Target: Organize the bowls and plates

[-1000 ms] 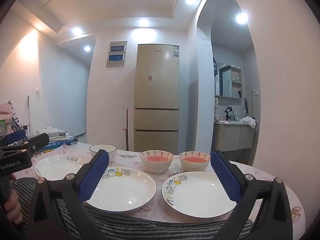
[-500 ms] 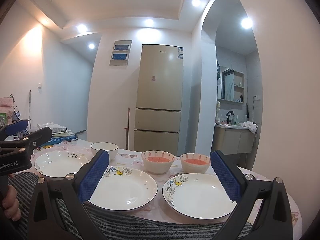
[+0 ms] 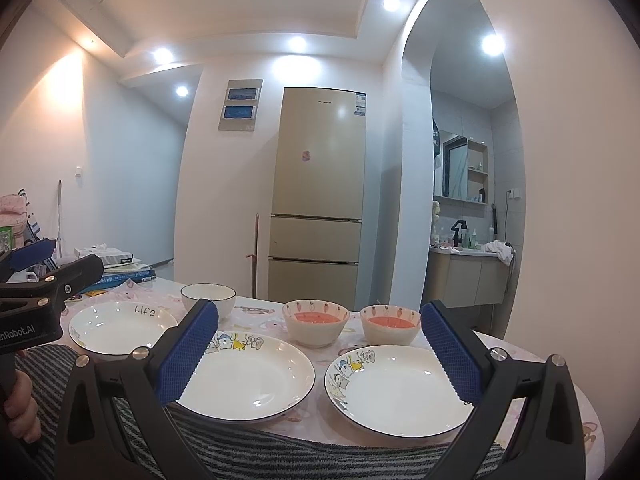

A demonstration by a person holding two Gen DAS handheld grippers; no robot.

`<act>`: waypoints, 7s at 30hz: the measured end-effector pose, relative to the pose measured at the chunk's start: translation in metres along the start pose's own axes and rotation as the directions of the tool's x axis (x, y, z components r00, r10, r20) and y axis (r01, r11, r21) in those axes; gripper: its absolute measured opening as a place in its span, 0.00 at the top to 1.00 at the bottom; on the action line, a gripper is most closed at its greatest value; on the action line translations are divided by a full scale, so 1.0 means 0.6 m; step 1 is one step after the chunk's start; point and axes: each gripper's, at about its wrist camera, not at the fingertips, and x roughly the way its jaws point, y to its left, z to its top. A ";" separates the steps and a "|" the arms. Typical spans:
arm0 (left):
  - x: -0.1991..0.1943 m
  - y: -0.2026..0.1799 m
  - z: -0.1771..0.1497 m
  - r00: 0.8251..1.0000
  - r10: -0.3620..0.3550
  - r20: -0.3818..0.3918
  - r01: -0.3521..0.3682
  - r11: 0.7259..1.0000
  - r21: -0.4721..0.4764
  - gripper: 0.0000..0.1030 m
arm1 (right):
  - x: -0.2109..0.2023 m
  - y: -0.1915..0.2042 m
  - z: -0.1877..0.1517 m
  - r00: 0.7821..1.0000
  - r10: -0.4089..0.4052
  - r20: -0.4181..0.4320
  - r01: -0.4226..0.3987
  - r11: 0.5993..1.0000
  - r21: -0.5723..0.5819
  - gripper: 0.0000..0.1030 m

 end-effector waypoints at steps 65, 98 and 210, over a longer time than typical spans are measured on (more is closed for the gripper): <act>-0.006 -0.009 -0.002 1.000 -0.011 0.014 0.011 0.999 0.044 0.00 | 0.012 -0.010 -0.014 0.999 0.000 -0.040 0.000 1.000 -0.019 0.00; 0.030 0.023 0.323 0.976 0.013 0.216 -0.020 0.999 0.030 0.00 | 0.101 -0.064 0.389 0.990 0.117 0.080 -0.129 0.975 0.181 0.00; 0.621 0.185 -0.038 0.504 -0.336 -0.796 -0.151 0.873 -0.464 0.85 | 0.811 0.179 -0.133 0.297 0.673 -0.677 -0.011 0.711 0.703 0.71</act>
